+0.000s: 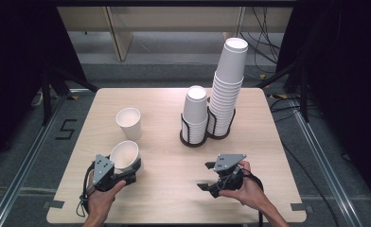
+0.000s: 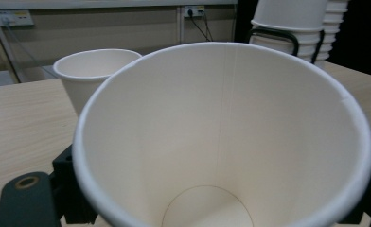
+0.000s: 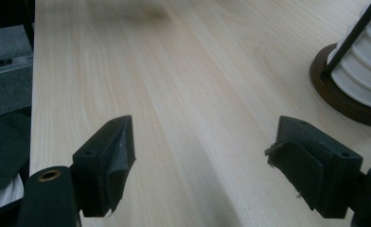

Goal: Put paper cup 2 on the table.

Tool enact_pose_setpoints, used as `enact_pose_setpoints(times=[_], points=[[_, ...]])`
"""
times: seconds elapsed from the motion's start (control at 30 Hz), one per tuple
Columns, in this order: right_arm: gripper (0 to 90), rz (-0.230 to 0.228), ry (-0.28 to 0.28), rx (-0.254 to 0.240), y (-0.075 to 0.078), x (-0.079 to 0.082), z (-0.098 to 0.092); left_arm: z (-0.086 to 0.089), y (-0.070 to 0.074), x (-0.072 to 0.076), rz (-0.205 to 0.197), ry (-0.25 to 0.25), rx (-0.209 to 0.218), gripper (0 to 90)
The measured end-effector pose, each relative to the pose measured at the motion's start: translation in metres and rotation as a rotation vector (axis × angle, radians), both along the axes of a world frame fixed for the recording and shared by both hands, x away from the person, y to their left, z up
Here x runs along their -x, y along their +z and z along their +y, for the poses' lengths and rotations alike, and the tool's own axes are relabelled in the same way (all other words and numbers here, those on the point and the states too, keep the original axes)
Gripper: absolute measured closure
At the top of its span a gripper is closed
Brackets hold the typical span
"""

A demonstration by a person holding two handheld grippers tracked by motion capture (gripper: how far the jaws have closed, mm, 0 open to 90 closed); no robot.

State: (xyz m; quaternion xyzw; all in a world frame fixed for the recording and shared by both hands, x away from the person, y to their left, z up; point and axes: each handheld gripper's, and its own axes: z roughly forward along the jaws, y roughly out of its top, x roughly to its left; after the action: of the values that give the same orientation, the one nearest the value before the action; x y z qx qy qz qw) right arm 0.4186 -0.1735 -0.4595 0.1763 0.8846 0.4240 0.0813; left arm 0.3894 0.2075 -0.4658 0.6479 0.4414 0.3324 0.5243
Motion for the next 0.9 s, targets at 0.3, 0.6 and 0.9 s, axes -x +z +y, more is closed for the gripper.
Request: enact_pose_setpoints(times=[0.3,0.6,0.9], points=[[22.4,0.003,0.001,0.005,-0.002,-0.001,-0.001,0.015,-0.005,-0.02,0.015,0.094,-0.023,13.8],[22.3,0.01,-0.006,0.015,-0.002,-0.002,-0.002,0.03,-0.011,-0.038,0.025,0.16,-0.044,13.7],[22.2,0.01,-0.006,0.017,-0.004,-0.003,-0.002,0.037,-0.013,-0.048,0.027,0.185,-0.05,13.7]])
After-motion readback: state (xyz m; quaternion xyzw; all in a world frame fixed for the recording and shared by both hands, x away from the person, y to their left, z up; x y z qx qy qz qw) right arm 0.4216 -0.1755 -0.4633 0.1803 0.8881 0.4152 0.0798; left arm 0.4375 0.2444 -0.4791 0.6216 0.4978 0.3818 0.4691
